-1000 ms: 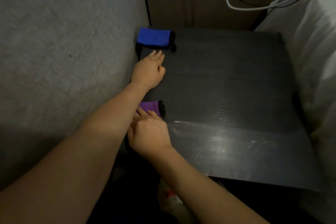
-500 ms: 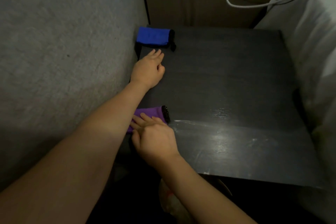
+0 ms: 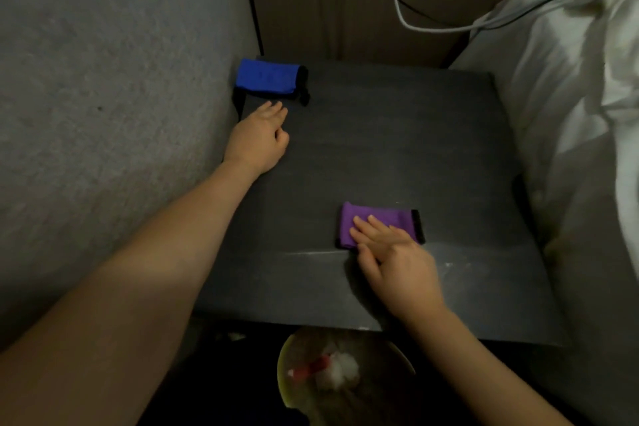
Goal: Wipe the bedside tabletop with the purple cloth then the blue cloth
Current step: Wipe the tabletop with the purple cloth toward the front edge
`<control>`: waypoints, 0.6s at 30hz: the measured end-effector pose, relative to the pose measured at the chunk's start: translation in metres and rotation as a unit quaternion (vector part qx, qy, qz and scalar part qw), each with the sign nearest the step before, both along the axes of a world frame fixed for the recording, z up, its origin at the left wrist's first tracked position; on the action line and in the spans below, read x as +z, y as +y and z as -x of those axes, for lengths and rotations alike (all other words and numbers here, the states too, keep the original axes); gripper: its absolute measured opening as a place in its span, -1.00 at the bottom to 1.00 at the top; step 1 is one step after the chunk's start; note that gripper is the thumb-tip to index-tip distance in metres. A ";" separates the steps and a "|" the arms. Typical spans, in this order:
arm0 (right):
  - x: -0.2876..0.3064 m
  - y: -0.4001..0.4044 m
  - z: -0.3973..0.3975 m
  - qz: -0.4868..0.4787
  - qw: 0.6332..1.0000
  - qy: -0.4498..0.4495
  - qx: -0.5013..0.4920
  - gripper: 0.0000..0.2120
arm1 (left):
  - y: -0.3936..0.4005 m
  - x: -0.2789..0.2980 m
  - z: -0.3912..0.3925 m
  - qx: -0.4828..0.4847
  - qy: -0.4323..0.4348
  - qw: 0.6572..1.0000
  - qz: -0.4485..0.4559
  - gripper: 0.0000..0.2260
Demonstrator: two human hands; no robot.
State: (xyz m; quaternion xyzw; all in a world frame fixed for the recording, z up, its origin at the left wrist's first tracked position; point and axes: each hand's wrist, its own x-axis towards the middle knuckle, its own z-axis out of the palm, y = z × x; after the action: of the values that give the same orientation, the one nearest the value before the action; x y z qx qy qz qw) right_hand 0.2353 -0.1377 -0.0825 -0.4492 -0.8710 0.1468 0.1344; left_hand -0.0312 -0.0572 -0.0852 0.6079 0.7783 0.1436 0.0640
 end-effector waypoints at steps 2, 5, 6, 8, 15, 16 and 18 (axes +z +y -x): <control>0.001 0.007 -0.014 -0.011 1.000 0.003 -0.029 -0.62 | -0.001 0.000 -0.001 -0.001 -0.004 1.000 0.005 -0.57; 0.001 0.019 -0.032 -0.019 0.997 0.004 -0.080 -0.60 | -0.004 0.001 -0.001 -0.007 -0.010 1.000 0.016 -0.55; 0.003 0.024 -0.038 -0.021 0.995 0.001 -0.093 -0.61 | -0.005 0.002 -0.002 -0.008 -0.013 1.000 0.022 -0.54; 0.007 0.034 -0.050 -0.015 0.993 -0.009 -0.120 -0.67 | -0.008 0.004 -0.004 -0.008 -0.022 0.999 0.034 -0.52; 0.019 0.055 -0.079 0.026 0.982 -0.005 -0.188 -0.74 | -0.036 0.008 -0.018 -0.012 -0.052 0.997 0.049 -0.53; 0.020 0.057 -0.083 0.033 0.978 -0.011 -0.204 -0.73 | -0.043 0.007 -0.020 -0.013 -0.055 0.997 0.044 -0.54; 0.024 0.060 -0.094 0.049 0.970 -0.025 -0.236 -0.72 | -0.055 0.004 -0.027 -0.007 -0.052 0.998 0.026 -0.55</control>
State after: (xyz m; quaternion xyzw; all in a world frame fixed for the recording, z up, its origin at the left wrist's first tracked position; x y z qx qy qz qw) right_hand 0.3296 -0.0782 -0.0581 -0.6513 -0.7355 0.1419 0.1213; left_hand -0.0047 -0.1126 -0.0814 0.6031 0.7732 0.1545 0.1210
